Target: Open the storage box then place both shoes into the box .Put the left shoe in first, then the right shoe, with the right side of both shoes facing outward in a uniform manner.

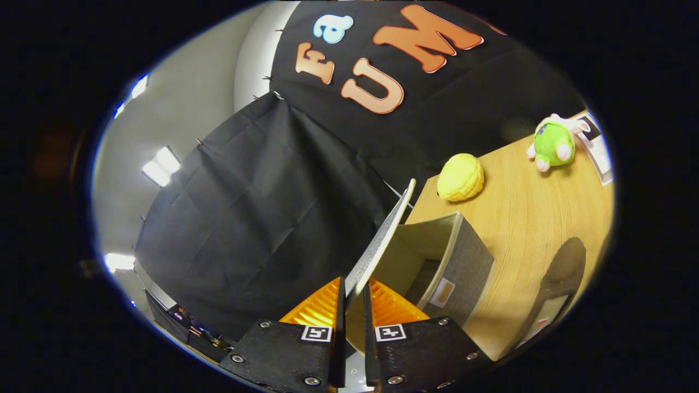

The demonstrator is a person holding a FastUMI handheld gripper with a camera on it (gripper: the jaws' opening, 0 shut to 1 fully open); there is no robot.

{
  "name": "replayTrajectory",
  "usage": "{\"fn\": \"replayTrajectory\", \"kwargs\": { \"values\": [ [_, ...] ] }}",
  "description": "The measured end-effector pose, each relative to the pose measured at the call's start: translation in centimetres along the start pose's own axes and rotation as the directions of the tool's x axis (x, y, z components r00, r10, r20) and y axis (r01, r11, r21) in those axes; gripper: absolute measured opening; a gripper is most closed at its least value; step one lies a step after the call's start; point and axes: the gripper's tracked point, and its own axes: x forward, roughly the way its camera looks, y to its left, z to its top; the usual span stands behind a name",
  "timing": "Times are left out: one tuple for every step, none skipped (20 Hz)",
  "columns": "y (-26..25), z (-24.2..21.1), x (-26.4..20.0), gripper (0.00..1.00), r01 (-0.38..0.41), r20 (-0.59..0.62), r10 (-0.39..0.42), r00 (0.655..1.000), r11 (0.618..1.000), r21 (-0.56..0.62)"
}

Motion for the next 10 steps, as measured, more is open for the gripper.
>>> {"fn": "replayTrajectory", "kwargs": {
  "values": [
    [0.9,0.4,0.3,0.14,-0.015,0.007,0.015,1.0,1.0,-0.006],
    [1.9,0.7,0.7,0.14,-0.028,0.014,0.028,1.0,1.0,-0.011],
    [2.7,1.0,1.4,0.14,-0.036,0.015,0.036,0.999,0.999,-0.021],
    [3.5,1.3,2.0,0.14,-0.043,0.017,0.043,0.999,0.999,-0.027],
    [4.3,1.4,2.5,0.14,-0.053,0.016,0.053,0.998,0.998,-0.034],
    [5.4,1.4,2.9,0.14,-0.06,0.02,0.061,0.998,0.997,-0.042],
    [6.3,1.7,3.6,0.14,-0.068,0.023,0.07,0.997,0.996,-0.057],
    [7.2,1.8,4.2,0.14,-0.075,0.025,0.077,0.997,0.995,-0.072],
    [8.0,1.8,4.9,0.14,-0.084,0.027,0.086,0.996,0.993,-0.079],
    [8.7,1.6,5.6,0.14,-0.093,0.028,0.095,0.995,0.993,-0.08]
  ]
}}
